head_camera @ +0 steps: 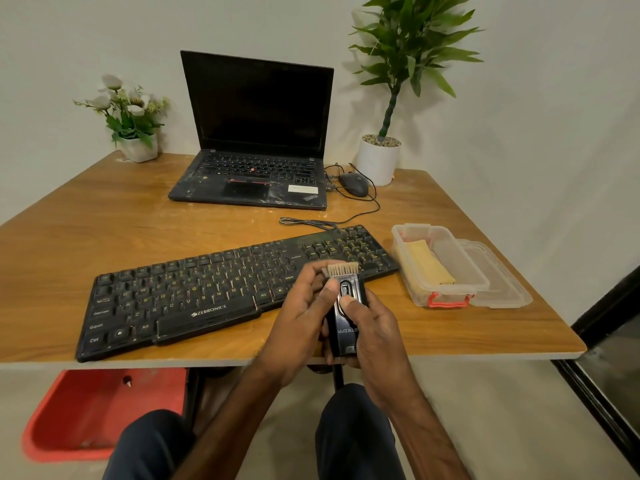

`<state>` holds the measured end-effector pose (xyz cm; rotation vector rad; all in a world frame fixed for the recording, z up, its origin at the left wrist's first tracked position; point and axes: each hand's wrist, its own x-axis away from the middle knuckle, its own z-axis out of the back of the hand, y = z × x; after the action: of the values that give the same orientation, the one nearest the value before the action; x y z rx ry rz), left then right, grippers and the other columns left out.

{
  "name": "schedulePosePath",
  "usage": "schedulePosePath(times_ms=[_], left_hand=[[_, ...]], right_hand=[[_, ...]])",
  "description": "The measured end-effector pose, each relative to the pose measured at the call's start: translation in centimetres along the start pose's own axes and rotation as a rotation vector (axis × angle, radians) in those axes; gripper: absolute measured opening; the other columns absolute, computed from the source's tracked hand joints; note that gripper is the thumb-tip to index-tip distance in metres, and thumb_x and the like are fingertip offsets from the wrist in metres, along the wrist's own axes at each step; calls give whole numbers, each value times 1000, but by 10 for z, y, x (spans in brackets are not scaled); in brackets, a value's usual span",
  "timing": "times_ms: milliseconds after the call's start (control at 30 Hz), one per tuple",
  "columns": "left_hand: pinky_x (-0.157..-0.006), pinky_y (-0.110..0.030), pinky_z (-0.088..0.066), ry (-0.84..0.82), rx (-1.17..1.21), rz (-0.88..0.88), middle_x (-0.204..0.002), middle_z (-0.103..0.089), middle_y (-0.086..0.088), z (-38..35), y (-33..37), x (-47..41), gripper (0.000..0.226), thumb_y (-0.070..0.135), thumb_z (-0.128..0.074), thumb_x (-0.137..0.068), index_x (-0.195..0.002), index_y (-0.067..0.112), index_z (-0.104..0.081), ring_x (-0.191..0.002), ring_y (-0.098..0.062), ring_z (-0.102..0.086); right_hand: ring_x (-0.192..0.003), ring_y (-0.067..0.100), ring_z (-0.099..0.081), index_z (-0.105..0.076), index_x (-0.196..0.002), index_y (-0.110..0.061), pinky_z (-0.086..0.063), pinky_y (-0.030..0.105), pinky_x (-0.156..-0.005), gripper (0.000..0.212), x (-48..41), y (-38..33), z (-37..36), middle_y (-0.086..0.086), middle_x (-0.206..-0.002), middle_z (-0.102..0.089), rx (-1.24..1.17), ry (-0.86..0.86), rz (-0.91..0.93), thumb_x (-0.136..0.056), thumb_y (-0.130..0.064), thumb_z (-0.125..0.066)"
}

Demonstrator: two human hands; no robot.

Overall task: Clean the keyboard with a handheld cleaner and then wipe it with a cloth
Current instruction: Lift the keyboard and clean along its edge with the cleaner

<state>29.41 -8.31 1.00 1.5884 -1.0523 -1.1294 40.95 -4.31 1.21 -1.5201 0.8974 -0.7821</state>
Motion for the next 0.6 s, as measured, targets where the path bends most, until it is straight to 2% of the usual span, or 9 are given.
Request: schedulePosePath(times_ms=[100, 167, 233, 300, 367, 400, 467, 533, 600], left_hand=[[-49, -20, -51, 2, 11, -1, -112, -64, -14, -1, 2, -1, 28, 21, -45, -104, -131, 15, -50, -73, -8, -66], [-59, -26, -56, -7, -24, -15, -111, -64, -12, -3, 3, 0, 28, 23, -45, -103, -129, 15, -52, -81, -11, -68], [-65, -42, -56, -18, -69, -6, -108, -63, -13, -5, 3, 1, 28, 28, -45, -103, -128, 17, -52, -82, -15, -68], [-64, -46, -53, -11, -104, -3, -105, -63, -13, -5, 3, 2, 28, 31, -45, -103, -128, 20, -51, -80, -16, -68], [-61, -43, -56, -19, -110, -6, -105, -65, -7, -4, 3, 2, 28, 32, -44, -105, -131, 24, -52, -83, -18, -69], [-62, -43, -58, -29, -96, 2, -107, -67, -3, -4, 3, 2, 30, 32, -43, -106, -134, 27, -52, -88, -20, -70], [-74, -43, -62, -45, -37, 11, -123, -65, 3, -6, 6, 4, 39, 30, -42, -105, -143, 35, -47, -106, -22, -69], [-88, -41, -59, -29, -28, -40, -138, -59, 8, -8, 7, 3, 50, 26, -40, -104, -153, 38, -34, -121, -18, -63], [-89, -37, -58, -1, -31, -70, -141, -56, 11, -9, 6, 1, 51, 25, -41, -105, -154, 34, -31, -126, -16, -59]], right_hand=[[-94, 24, -71, -59, -125, -29, -59, 59, -71, 28, 1, -2, 2, 4, -103, -72, -11, -38, -9, -99, -32, -50], [-90, 21, -72, -61, -123, -27, -61, 46, -65, 28, 2, -4, 5, 3, -101, -73, -41, -52, -20, -98, -36, -50], [-79, 22, -71, -62, -120, -19, -55, 31, -53, 41, 3, -4, 8, 11, -99, -71, -82, -63, -36, -93, -48, -52], [-74, 22, -68, -62, -119, -13, -51, 28, -49, 53, 3, -3, 10, 18, -98, -67, -80, -71, -44, -86, -53, -48], [-82, 25, -69, -62, -120, -15, -54, 34, -54, 53, 2, -3, 10, 19, -104, -67, -112, -83, -35, -86, -52, -47], [-91, 27, -69, -62, -122, -15, -58, 41, -62, 51, 1, -2, 10, 19, -109, -68, -138, -102, -23, -87, -51, -47], [-103, 28, -68, -60, -127, -16, -58, 49, -79, 50, 3, -4, 13, 16, -116, -68, -178, -124, 5, -90, -47, -47], [-97, 25, -70, -60, -128, -23, -57, 45, -71, 45, 4, -8, 15, 10, -111, -70, -146, -124, 24, -89, -44, -50], [-91, 25, -71, -63, -121, -33, -55, 37, -56, 33, 5, -13, 18, 6, -106, -71, -76, -87, 36, -89, -41, -59]])
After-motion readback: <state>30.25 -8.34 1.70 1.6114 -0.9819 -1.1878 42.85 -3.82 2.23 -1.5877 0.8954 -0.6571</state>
